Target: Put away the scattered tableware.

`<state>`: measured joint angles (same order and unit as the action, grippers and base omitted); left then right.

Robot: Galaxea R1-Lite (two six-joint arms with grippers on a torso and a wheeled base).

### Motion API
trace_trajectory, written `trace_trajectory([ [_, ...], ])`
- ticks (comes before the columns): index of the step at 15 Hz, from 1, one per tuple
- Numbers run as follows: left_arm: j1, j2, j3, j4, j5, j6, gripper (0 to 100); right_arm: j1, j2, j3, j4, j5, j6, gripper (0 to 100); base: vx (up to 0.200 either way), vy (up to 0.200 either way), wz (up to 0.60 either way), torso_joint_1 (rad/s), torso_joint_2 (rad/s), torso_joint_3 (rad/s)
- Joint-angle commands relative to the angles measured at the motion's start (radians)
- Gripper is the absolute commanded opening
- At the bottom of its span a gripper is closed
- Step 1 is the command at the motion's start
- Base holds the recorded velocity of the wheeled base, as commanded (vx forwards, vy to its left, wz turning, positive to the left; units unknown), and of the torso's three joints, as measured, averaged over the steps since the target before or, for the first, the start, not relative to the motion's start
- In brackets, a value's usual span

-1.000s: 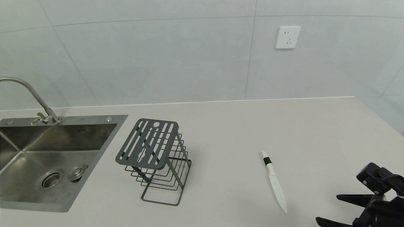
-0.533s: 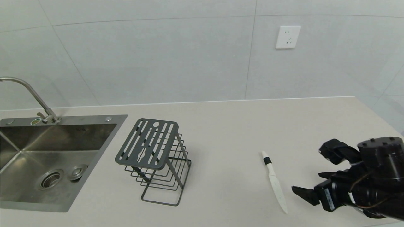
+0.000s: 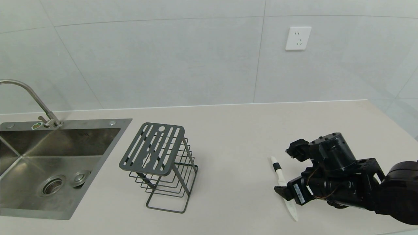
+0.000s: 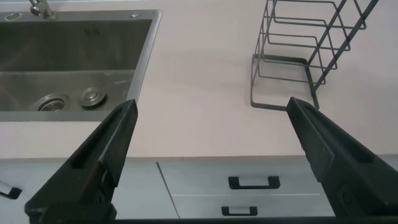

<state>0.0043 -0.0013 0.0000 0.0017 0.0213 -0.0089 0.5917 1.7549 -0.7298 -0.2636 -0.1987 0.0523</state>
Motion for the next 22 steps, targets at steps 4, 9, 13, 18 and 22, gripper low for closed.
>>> trace_trajectory([
  [4, 0.0, 0.001, 0.0, 0.0, 0.0, 0.0, 100, -0.006, 0.143, -0.062, -0.023, -0.01, 0.0, 100, 0.0, 0.0, 0.0, 0.0, 0.0, 0.0],
  [9, 0.0, 0.001, 0.0, 0.0, 0.0, 0.0, 100, -0.044, 0.21, -0.119, -0.023, -0.019, 0.0, 100, 0.0, 0.0, 0.0, 0.0, 0.0, 0.0],
  [13, 0.0, 0.001, 0.0, 0.0, 0.0, 0.0, 100, -0.064, 0.229, -0.12, -0.055, -0.005, 0.0, 100, 0.0, 0.0, 0.0, 0.0, 0.0, 0.0],
  [18, 0.0, 0.001, 0.0, 0.0, 0.0, 0.0, 100, -0.064, 0.241, -0.12, -0.066, -0.004, 0.001, 100, 0.0, 0.0, 0.0, 0.0, 0.0, 0.0],
  [22, 0.0, 0.001, 0.0, 0.0, 0.0, 0.0, 100, -0.064, 0.25, -0.112, -0.066, 0.027, 0.003, 0, 0.0, 0.0, 0.0, 0.0, 0.0, 0.0],
])
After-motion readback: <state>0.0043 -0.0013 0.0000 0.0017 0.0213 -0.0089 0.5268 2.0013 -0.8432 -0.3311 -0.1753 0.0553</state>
